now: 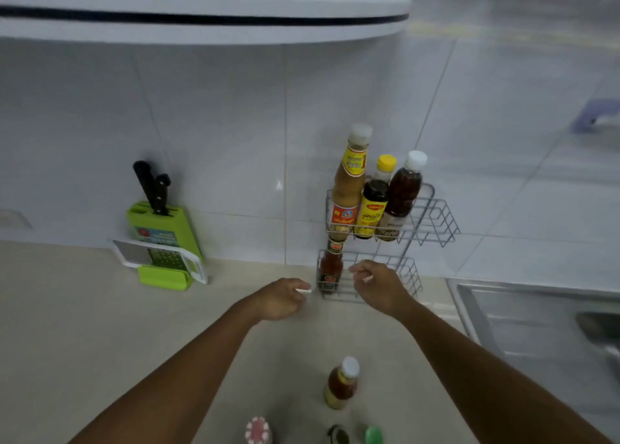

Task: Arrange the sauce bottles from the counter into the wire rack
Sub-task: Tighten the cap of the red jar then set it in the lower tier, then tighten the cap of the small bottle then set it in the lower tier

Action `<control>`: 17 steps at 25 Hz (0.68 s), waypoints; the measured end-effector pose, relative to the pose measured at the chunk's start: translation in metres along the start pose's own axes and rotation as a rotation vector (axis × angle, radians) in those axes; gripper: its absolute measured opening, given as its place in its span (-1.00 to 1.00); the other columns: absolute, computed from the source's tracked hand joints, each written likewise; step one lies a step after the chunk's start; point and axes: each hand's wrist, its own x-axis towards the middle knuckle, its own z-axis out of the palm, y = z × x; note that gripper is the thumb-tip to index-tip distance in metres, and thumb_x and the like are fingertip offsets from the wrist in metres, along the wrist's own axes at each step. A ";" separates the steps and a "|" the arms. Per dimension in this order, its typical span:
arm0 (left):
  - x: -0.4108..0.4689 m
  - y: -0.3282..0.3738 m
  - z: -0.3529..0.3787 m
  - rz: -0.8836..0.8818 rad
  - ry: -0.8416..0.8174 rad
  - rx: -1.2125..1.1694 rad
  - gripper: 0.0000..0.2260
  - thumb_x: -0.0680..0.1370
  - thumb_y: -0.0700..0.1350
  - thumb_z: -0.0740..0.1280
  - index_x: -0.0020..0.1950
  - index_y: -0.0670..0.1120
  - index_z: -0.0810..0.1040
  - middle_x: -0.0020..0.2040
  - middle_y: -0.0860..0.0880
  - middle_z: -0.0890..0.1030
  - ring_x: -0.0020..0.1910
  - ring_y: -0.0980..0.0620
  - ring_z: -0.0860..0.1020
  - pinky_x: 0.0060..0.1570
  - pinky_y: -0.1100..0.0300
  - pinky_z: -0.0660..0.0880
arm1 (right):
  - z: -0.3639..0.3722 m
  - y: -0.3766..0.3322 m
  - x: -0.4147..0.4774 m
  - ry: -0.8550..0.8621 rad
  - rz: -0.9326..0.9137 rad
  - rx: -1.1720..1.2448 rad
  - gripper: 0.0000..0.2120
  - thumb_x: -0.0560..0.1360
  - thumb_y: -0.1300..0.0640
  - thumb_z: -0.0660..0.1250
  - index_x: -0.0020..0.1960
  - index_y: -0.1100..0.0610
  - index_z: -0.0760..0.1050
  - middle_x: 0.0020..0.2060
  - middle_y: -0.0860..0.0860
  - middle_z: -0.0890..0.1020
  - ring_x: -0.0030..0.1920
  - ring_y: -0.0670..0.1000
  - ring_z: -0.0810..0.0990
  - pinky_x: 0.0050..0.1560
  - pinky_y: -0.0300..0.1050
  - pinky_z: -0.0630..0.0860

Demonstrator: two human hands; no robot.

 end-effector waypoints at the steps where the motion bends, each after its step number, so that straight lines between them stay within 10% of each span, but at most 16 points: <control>1: -0.005 0.005 0.004 0.009 -0.032 0.025 -0.59 0.61 -0.22 0.26 0.47 -0.05 0.43 0.37 -0.07 0.54 0.23 -0.02 0.54 0.09 0.25 0.45 | -0.006 -0.004 -0.015 -0.059 -0.021 -0.001 -0.81 0.57 0.18 0.36 0.16 0.08 0.64 0.14 0.12 0.72 -0.02 0.04 0.69 0.05 -0.03 0.66; 4: -0.018 0.013 0.022 0.014 -0.138 0.076 -0.54 0.59 -0.23 0.28 0.50 -0.05 0.40 0.40 -0.07 0.52 0.27 -0.03 0.52 0.12 0.23 0.45 | -0.014 -0.016 -0.067 -0.372 0.011 -0.049 -0.69 0.47 -0.19 0.46 0.07 -0.01 0.67 -0.05 0.02 0.76 -0.22 -0.05 0.71 -0.31 -0.13 0.62; 7: -0.028 0.016 0.040 0.005 -0.200 0.093 -0.52 0.58 -0.28 0.27 0.50 -0.06 0.39 0.36 -0.08 0.56 0.21 0.02 0.52 0.13 0.23 0.45 | -0.003 -0.009 -0.109 -0.588 -0.013 -0.142 -0.55 0.38 -0.15 0.56 0.19 0.01 0.62 0.06 0.02 0.71 -0.17 -0.07 0.70 -0.33 -0.20 0.62; 12: -0.044 0.019 0.060 0.017 -0.293 0.141 -0.43 0.55 -0.34 0.31 0.54 -0.04 0.32 0.42 -0.10 0.50 0.23 -0.01 0.51 0.10 0.21 0.49 | 0.024 0.019 -0.129 -0.218 -0.330 -0.227 -0.79 0.41 0.09 0.54 0.01 0.14 0.69 -0.08 0.04 0.73 -0.14 -0.05 0.64 -0.10 -0.15 0.60; 17: -0.064 0.024 0.061 0.190 -0.242 0.063 -0.34 0.36 -0.12 0.60 0.41 0.06 0.45 0.26 0.04 0.59 0.17 0.05 0.57 0.08 0.17 0.55 | -0.011 -0.011 -0.135 -0.025 -0.159 0.221 -0.85 0.42 0.17 0.59 -0.03 0.15 0.71 -0.18 0.11 0.78 -0.22 0.10 0.77 -0.06 0.05 0.73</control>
